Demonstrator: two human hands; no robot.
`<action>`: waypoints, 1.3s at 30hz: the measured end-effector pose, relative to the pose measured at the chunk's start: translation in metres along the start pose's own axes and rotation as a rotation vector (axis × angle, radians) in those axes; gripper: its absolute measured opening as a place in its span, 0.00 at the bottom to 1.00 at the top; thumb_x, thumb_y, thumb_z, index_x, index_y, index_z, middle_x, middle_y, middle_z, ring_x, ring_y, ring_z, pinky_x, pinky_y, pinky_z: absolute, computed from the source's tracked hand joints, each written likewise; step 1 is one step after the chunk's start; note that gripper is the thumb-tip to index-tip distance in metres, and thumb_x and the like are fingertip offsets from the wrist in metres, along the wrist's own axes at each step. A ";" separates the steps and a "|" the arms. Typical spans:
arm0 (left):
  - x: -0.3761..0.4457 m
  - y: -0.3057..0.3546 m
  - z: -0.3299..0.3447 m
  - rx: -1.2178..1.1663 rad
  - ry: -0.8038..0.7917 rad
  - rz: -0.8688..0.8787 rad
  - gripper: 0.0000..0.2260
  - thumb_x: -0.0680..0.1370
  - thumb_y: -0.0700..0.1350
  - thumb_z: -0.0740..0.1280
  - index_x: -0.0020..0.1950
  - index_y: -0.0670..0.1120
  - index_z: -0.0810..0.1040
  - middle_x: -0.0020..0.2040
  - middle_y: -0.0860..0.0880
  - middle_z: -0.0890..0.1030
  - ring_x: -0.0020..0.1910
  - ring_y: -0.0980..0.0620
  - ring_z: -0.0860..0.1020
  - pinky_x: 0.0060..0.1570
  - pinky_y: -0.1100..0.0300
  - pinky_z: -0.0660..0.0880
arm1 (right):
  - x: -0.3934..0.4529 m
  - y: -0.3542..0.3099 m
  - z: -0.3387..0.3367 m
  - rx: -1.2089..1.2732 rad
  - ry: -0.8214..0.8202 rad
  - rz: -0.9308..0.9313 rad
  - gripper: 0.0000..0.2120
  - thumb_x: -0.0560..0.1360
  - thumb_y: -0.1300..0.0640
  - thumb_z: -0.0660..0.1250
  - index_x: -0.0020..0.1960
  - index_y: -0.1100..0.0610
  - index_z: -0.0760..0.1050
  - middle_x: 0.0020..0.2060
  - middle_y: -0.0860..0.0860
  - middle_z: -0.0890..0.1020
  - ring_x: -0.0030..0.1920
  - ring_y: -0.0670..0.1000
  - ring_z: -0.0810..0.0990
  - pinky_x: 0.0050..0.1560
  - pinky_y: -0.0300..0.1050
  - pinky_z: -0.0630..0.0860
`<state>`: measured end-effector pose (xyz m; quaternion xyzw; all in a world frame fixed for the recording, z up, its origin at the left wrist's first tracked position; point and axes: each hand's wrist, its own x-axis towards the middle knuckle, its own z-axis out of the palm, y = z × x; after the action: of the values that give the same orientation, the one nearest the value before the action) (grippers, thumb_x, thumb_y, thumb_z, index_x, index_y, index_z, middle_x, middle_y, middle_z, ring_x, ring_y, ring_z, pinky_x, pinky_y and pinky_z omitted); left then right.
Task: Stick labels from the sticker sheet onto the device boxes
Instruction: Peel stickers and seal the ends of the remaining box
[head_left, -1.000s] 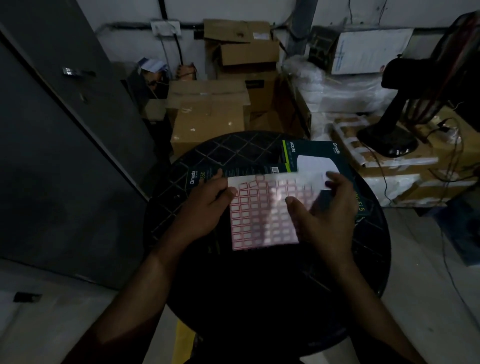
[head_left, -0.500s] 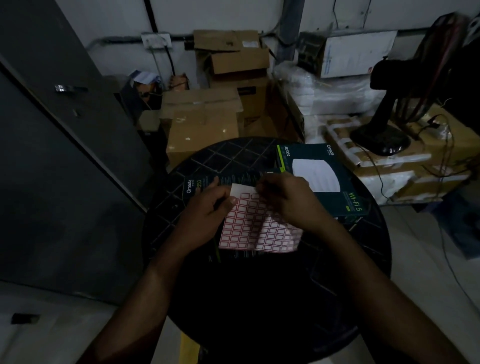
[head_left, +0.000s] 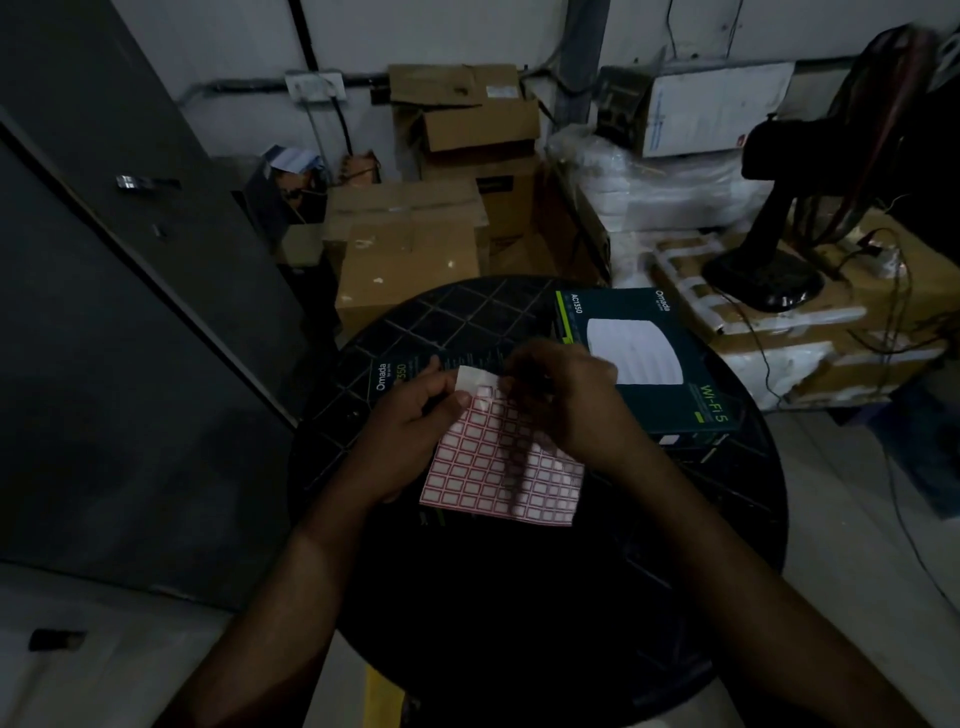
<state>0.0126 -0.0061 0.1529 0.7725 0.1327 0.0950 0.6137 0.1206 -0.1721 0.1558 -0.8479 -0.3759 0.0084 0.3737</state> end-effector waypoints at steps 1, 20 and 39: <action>0.001 -0.002 -0.001 -0.011 0.000 0.010 0.12 0.81 0.40 0.64 0.53 0.58 0.81 0.63 0.65 0.75 0.77 0.55 0.60 0.69 0.55 0.69 | -0.003 -0.001 0.003 -0.043 0.098 0.001 0.06 0.76 0.49 0.69 0.52 0.44 0.76 0.48 0.43 0.80 0.53 0.50 0.77 0.58 0.60 0.72; 0.008 -0.015 -0.002 0.083 0.004 0.105 0.08 0.80 0.41 0.67 0.55 0.52 0.82 0.64 0.59 0.77 0.72 0.67 0.62 0.77 0.53 0.57 | -0.020 -0.024 0.018 0.044 0.252 -0.069 0.08 0.74 0.48 0.75 0.51 0.50 0.86 0.42 0.44 0.87 0.37 0.40 0.82 0.37 0.44 0.83; 0.007 -0.004 -0.002 -0.165 -0.021 0.033 0.08 0.79 0.40 0.67 0.53 0.49 0.84 0.57 0.55 0.83 0.60 0.69 0.76 0.53 0.70 0.74 | -0.004 -0.003 -0.009 0.120 -0.078 0.055 0.11 0.75 0.49 0.74 0.56 0.49 0.83 0.47 0.42 0.85 0.51 0.43 0.83 0.60 0.62 0.76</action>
<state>0.0183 -0.0015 0.1494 0.7223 0.1052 0.1078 0.6750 0.1186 -0.1786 0.1633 -0.8329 -0.3656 0.0741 0.4088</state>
